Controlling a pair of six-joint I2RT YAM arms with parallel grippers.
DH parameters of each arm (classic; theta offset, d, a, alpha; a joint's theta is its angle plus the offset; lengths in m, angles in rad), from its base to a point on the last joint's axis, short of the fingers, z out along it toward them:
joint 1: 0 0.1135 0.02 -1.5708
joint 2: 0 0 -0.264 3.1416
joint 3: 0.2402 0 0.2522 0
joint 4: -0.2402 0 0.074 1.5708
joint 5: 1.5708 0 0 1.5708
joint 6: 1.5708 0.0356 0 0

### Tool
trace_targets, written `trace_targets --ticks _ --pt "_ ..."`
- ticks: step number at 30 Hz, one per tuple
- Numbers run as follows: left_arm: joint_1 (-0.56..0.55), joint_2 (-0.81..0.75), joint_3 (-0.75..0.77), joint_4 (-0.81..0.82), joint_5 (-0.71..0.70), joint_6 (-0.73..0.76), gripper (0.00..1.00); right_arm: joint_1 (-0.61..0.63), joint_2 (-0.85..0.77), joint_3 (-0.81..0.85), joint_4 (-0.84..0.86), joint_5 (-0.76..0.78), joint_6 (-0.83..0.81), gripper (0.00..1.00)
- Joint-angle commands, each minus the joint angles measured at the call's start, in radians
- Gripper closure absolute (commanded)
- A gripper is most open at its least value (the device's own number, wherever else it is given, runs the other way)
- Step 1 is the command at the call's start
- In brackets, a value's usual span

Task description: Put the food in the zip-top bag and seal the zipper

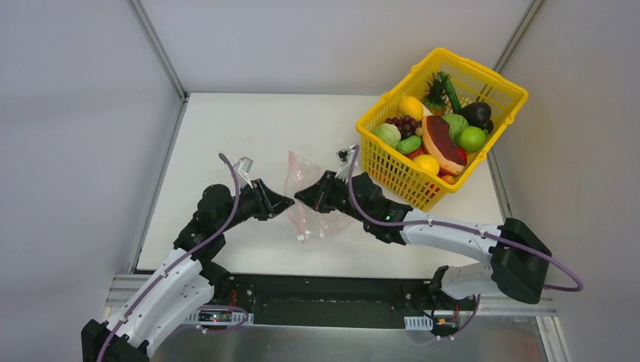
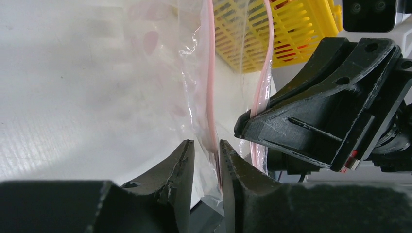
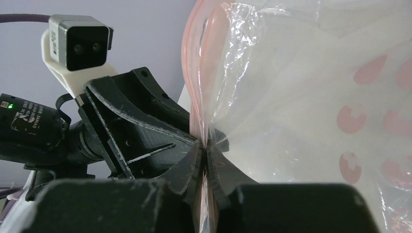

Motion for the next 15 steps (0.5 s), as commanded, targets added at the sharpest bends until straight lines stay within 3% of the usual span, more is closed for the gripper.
trace_targets --ticks 1,4,11,15 --pt "-0.012 0.006 0.058 -0.018 0.000 0.057 0.79 -0.013 0.002 0.011 0.108 -0.059 0.020 0.92" --pt "-0.015 0.000 0.074 -0.052 -0.030 0.072 0.99 -0.016 -0.002 0.009 0.107 -0.064 0.013 0.92" --pt "-0.020 -0.083 0.291 -0.486 -0.418 0.269 1.00 -0.028 -0.084 0.005 0.024 -0.096 -0.121 0.92" --pt "-0.020 -0.080 0.430 -0.577 -0.537 0.349 1.00 -0.029 -0.151 0.013 -0.039 -0.122 -0.195 0.90"
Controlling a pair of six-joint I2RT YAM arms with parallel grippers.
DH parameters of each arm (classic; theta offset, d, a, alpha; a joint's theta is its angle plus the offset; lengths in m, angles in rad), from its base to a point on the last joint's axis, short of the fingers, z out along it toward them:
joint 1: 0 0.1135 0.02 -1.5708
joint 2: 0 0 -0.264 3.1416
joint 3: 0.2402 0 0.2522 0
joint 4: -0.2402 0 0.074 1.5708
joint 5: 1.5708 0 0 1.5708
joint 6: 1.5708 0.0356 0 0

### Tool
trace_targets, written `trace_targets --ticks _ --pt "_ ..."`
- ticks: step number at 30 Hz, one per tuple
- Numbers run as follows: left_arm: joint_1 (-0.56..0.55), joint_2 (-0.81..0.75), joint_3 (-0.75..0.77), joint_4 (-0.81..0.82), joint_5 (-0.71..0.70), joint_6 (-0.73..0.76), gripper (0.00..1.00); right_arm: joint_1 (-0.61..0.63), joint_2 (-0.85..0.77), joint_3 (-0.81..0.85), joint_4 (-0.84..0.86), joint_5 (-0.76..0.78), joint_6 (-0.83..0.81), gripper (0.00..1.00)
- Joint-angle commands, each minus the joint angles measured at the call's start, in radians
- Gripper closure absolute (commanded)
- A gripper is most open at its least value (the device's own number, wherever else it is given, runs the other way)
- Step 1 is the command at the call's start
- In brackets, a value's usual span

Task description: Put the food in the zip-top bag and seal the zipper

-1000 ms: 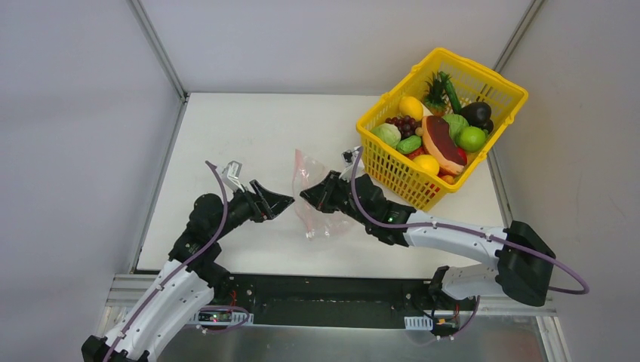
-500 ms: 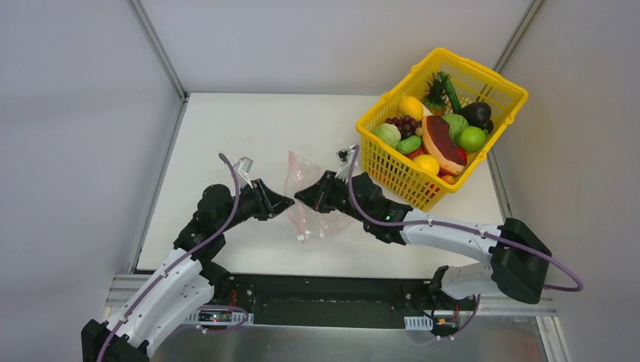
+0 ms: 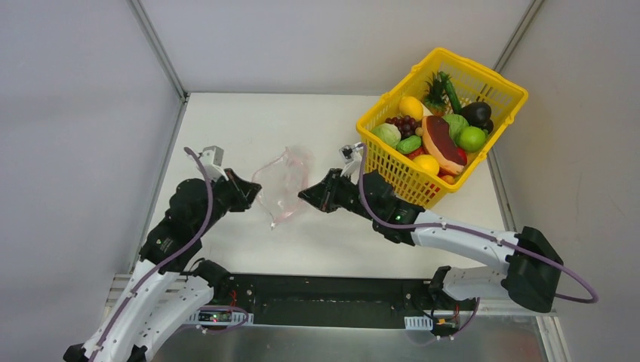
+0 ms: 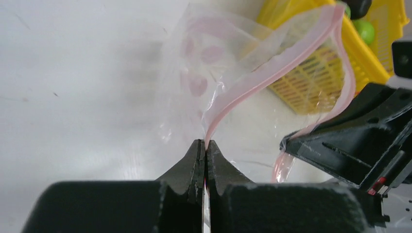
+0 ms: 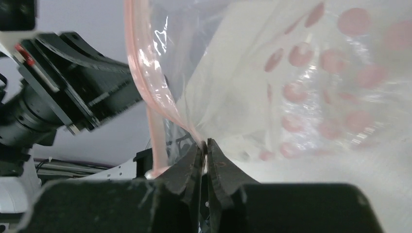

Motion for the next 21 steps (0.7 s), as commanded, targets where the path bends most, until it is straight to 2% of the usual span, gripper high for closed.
trace_targets --ticks 1,4,7,15,17,21 --pt "-0.007 -0.001 0.178 -0.137 -0.191 0.151 1.00 -0.007 -0.103 0.010 -0.036 -0.018 -0.104 0.89" --pt "-0.015 0.055 0.242 -0.139 -0.119 0.158 1.00 -0.009 -0.111 -0.013 -0.046 0.096 -0.056 0.88" --pt "-0.073 0.117 0.264 -0.152 -0.127 0.157 1.00 -0.024 -0.085 -0.024 -0.069 0.156 0.003 0.87" --pt "-0.408 0.328 0.261 -0.162 -0.454 0.128 1.00 -0.051 -0.062 -0.078 -0.102 0.175 0.084 0.85" --pt "-0.437 0.362 0.266 -0.151 -0.512 0.115 1.00 -0.053 -0.086 -0.083 -0.120 0.179 0.081 0.80" --pt "-0.457 0.387 0.275 -0.082 -0.491 0.119 1.00 -0.056 -0.155 -0.085 -0.178 0.196 0.065 0.73"
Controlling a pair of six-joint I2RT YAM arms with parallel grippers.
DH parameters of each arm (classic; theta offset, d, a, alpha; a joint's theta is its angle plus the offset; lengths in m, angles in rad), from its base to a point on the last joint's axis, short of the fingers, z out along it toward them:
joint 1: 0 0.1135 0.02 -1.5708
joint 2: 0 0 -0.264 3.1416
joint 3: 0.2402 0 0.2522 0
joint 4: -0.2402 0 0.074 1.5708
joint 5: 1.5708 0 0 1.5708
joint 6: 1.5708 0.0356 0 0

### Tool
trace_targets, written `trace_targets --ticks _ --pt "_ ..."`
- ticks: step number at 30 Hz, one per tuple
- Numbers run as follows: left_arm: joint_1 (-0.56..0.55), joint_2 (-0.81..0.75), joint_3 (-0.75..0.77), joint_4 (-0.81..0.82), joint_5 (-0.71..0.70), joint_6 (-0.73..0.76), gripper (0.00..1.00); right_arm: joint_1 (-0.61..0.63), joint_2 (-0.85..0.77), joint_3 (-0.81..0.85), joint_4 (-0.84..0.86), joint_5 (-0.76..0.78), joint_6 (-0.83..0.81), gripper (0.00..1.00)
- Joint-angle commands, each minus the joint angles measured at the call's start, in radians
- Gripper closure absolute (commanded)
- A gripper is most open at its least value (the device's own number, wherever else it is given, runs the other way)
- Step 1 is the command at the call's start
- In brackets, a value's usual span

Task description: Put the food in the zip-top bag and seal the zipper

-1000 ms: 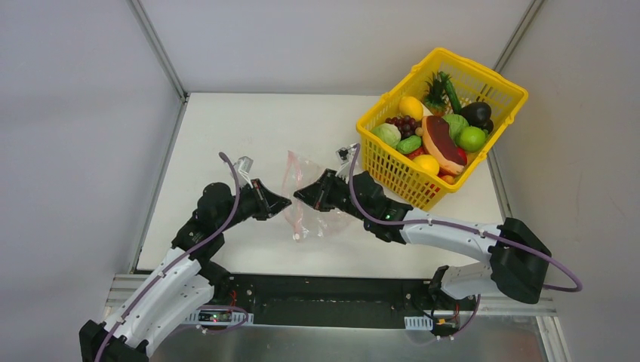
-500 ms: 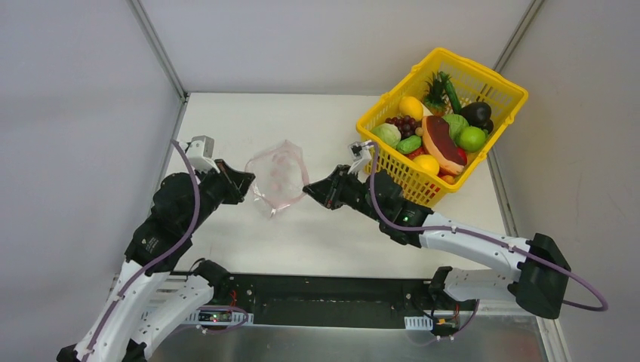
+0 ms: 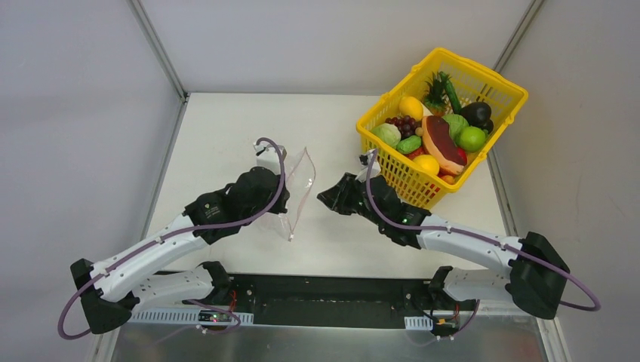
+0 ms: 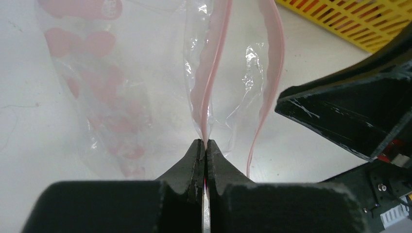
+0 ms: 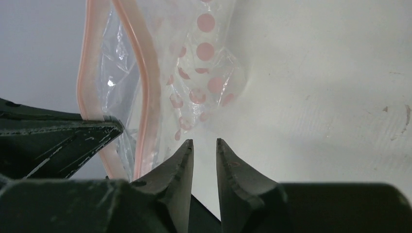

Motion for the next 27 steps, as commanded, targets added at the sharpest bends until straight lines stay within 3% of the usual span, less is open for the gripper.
trace_targets --ticks 1,4,7,9,14,17,20,27 --pt "-0.022 0.003 0.033 0.074 -0.083 0.002 1.00 -0.006 -0.114 0.012 -0.052 0.045 -0.010 0.70" --pt "-0.028 0.016 0.062 0.069 -0.088 0.018 1.00 -0.007 -0.208 0.043 -0.125 0.105 -0.065 0.67" --pt "-0.030 0.018 0.071 0.093 -0.060 0.036 1.00 -0.014 -0.292 0.105 -0.198 0.194 -0.166 0.53" --pt "-0.030 0.021 0.074 0.098 -0.047 0.044 1.00 -0.032 -0.312 0.185 -0.277 0.273 -0.251 0.51" --pt "-0.029 0.012 0.056 0.113 -0.038 0.043 1.00 -0.127 -0.250 0.457 -0.464 0.538 -0.451 0.46" --pt "-0.029 0.007 0.045 0.118 -0.030 0.037 1.00 -0.220 -0.194 0.559 -0.520 0.619 -0.524 0.45" --pt "-0.029 0.005 0.037 0.119 -0.020 0.034 1.00 -0.347 -0.137 0.630 -0.592 0.588 -0.529 0.45" --pt "-0.030 -0.018 0.044 0.091 -0.004 0.037 1.00 -0.685 0.021 0.710 -0.774 0.299 -0.446 0.42"
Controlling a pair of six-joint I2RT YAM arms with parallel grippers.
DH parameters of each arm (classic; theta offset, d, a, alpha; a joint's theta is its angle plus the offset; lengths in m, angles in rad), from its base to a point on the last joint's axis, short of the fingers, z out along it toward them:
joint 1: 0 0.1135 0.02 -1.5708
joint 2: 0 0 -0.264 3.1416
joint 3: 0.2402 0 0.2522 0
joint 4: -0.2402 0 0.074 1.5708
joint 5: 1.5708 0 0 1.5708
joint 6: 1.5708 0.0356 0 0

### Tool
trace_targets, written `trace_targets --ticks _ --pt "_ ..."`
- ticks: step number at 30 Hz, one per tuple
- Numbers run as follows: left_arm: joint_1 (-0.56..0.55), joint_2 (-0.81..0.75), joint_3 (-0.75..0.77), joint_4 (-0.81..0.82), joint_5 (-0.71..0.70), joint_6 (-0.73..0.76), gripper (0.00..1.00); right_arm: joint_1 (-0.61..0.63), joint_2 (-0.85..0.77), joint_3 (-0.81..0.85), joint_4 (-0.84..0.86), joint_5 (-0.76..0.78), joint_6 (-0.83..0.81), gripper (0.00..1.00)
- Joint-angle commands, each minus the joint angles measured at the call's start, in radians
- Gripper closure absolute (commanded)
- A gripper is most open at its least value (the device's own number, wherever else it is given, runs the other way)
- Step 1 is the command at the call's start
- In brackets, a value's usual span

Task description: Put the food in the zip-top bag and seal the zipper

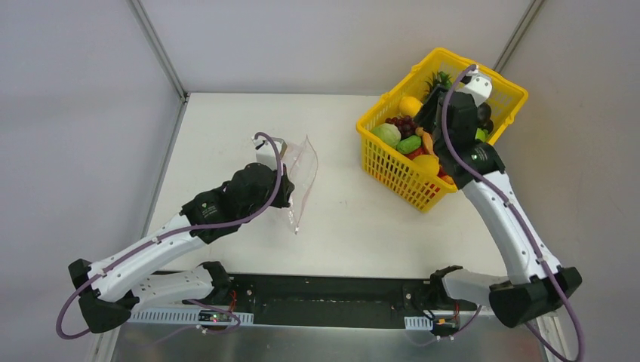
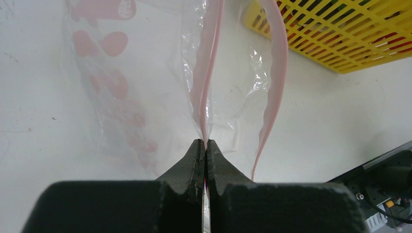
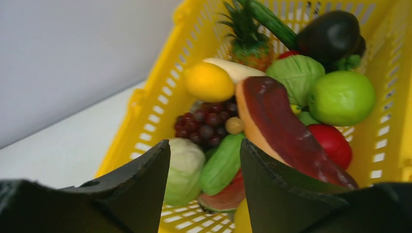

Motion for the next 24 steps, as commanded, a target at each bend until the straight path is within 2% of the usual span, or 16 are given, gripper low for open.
trace_targets --ticks 1,5,7,11,13,17,24 --pt "-0.011 -0.032 0.008 0.009 0.023 0.017 1.00 -0.192 0.089 0.050 -0.164 -0.195 0.036 0.42" --pt "-0.011 -0.040 -0.002 -0.004 0.008 0.022 1.00 -0.363 0.160 0.027 -0.153 -0.356 0.084 0.41" --pt "-0.011 -0.044 -0.007 -0.006 0.000 0.022 1.00 -0.416 0.198 0.032 -0.153 -0.383 0.087 0.39" --pt "-0.010 -0.049 -0.019 -0.011 -0.007 0.023 1.00 -0.510 0.267 0.053 -0.132 -0.495 0.014 0.33" --pt "-0.010 -0.050 -0.025 -0.009 -0.005 0.019 1.00 -0.533 0.318 0.083 -0.154 -0.566 -0.049 0.29" --pt "-0.011 -0.052 -0.034 -0.002 0.010 0.014 1.00 -0.574 0.438 0.162 -0.228 -0.644 -0.130 0.29" --pt "-0.011 -0.051 -0.027 -0.025 0.004 0.023 1.00 -0.623 0.551 0.254 -0.355 -0.842 -0.180 0.35"
